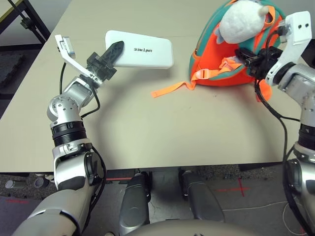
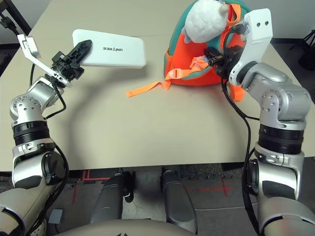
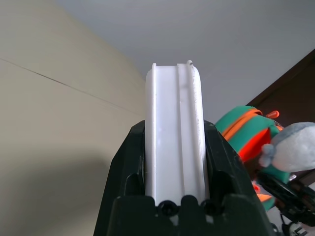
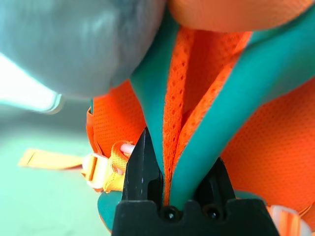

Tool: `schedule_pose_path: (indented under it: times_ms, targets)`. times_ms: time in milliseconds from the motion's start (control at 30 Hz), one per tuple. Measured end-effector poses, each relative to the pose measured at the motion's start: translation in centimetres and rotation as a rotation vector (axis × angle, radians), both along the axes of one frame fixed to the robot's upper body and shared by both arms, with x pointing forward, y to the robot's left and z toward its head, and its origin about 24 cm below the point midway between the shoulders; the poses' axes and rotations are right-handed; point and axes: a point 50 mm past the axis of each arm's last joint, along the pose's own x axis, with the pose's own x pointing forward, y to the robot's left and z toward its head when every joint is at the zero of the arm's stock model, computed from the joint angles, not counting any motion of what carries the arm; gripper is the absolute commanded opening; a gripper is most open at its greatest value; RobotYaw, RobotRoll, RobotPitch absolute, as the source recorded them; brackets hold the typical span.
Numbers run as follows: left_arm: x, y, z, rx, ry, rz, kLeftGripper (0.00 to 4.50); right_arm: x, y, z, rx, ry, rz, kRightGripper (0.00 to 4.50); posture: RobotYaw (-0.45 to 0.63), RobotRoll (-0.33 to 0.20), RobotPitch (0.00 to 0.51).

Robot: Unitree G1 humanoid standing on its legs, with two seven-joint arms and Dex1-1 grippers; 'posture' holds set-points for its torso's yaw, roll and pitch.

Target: Put the pencil case into the backpack and zip it.

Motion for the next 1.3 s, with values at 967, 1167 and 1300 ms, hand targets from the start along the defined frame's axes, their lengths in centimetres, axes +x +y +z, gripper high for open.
schedule_pose_path:
  times_ms: [967,1167,1300]
  targets:
    - [1.1,-0.9,2.4,0.037,-0.108,-0.094,1.36,-3.9,1.1,-4.9,-0.008,0.113,0.05,0.36,-0.19,0.0,0.194]
    - [0.6,-2.1,6.9,0.094,-0.294,-0.218,1.36,-3.6,1.0,-5.7,-0.009,0.105,0.05,0.36,-0.19,0.0,0.191]
    - [0.6,-2.7,8.9,0.107,-0.367,-0.285,1.36,-3.7,1.1,-6.0,-0.01,0.103,0.056,0.36,-0.19,0.0,0.191]
